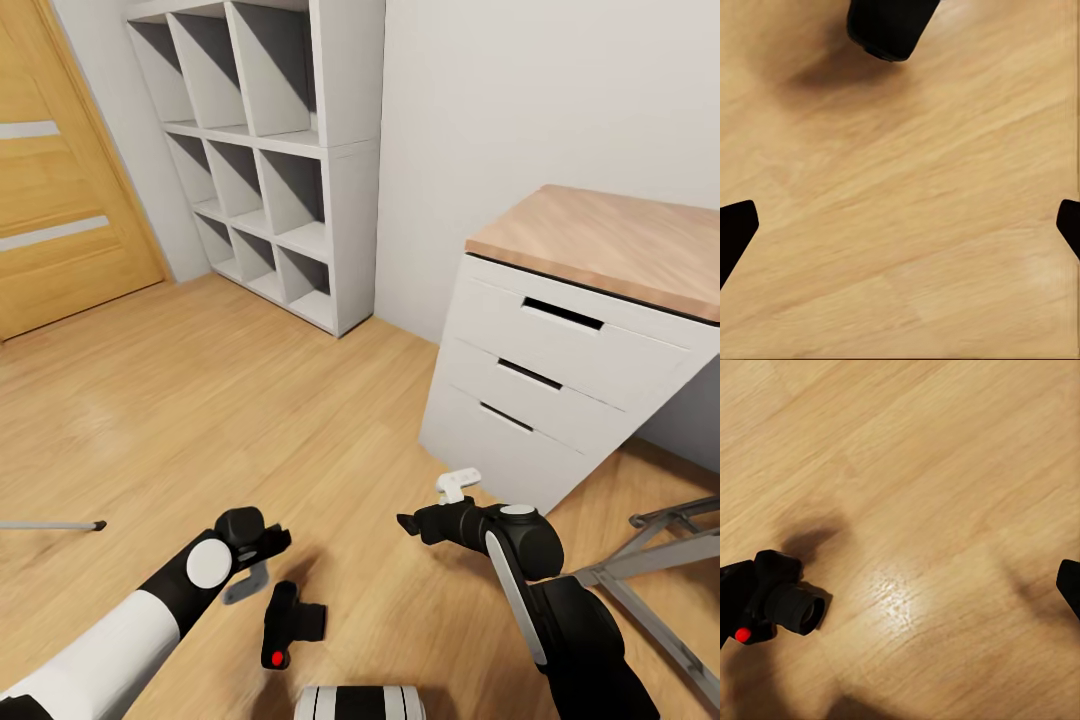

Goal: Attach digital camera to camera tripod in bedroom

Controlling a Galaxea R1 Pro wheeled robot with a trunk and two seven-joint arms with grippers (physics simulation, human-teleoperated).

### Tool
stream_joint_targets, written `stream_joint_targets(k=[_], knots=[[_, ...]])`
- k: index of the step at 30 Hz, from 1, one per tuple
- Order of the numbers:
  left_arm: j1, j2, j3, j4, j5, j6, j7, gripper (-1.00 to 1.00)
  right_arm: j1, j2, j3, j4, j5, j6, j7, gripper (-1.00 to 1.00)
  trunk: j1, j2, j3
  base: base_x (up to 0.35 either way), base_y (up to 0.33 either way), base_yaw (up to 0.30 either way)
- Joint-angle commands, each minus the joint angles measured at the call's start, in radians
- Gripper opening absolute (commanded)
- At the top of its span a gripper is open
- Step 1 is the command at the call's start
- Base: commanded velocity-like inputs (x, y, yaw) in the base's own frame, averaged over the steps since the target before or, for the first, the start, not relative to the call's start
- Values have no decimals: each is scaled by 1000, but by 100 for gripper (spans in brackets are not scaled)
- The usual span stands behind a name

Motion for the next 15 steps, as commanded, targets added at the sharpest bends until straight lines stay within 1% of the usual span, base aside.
stream_joint_targets(k=[1,4,8,11,15], knots=[[-1,0,-2,-7,-2,-2,-9,100,-1,0,0,-1,3,4,3,100,0,0,-1,0,0,0],[1,-1,-1,-28,-3,2,-28,100,0,1,0,-1,2,4,4,100,0,0,-1,0,0,0],[7,-2,-2,-46,-5,5,-38,100,0,1,1,-1,2,4,4,100,0,0,-1,0,0,0],[14,-2,-6,-54,-14,9,-44,100,0,0,1,-1,2,4,4,100,0,0,-1,0,0,0],[18,-3,-2,-58,-27,12,-51,100,1,1,2,-1,2,4,4,100,0,0,-1,0,0,0]])
